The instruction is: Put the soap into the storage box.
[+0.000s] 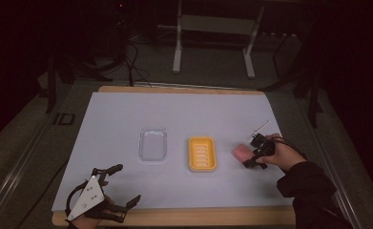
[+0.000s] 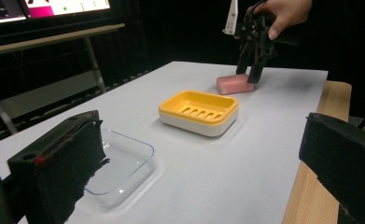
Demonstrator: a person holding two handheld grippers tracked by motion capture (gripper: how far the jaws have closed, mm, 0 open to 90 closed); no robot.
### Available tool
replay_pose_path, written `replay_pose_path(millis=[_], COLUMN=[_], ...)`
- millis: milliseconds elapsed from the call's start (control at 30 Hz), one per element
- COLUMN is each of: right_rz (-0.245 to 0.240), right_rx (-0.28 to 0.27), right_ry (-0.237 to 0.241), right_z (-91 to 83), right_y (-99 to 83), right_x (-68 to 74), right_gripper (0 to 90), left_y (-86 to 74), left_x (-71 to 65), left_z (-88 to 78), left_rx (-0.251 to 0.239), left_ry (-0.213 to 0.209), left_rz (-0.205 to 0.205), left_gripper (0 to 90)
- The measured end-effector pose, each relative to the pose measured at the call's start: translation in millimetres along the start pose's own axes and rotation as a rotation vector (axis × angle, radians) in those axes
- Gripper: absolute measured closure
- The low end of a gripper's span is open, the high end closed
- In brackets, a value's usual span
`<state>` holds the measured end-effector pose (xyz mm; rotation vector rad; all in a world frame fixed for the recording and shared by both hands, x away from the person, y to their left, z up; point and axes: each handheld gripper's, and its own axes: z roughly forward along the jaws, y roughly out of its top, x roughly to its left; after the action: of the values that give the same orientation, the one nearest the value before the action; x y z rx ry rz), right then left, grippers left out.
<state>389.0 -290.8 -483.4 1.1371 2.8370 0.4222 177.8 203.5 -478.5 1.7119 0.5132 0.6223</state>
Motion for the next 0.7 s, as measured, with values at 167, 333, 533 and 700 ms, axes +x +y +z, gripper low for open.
replay_pose_path(millis=[167, 333, 533, 700], right_rz=[-0.034, -0.038, -0.01, -0.014], right_rx=[-0.059, -0.079, -0.06, -0.043], right_ry=[-0.02, -0.013, 0.005, 0.002], right_z=[1.3, 2.6, 10.8, 17.9], right_y=[6.5, 10.8, 12.6, 15.6], right_x=[-0.5, -1.0, -5.3, -6.1], right_gripper=[29.2, 29.8, 32.6, 34.1], left_y=[-0.1, -0.2, -0.2, -0.3], left_x=[-0.2, -0.4, -0.6, -0.7], left_z=[0.0, 0.4, 0.3, 0.8], left_rx=[0.002, 0.001, 0.001, 0.007], left_ry=[-0.003, -0.006, -0.006, -0.009], left_rz=[0.0, -0.001, 0.0, 0.002], left_gripper=[0.6, 0.6, 0.6, 0.6])
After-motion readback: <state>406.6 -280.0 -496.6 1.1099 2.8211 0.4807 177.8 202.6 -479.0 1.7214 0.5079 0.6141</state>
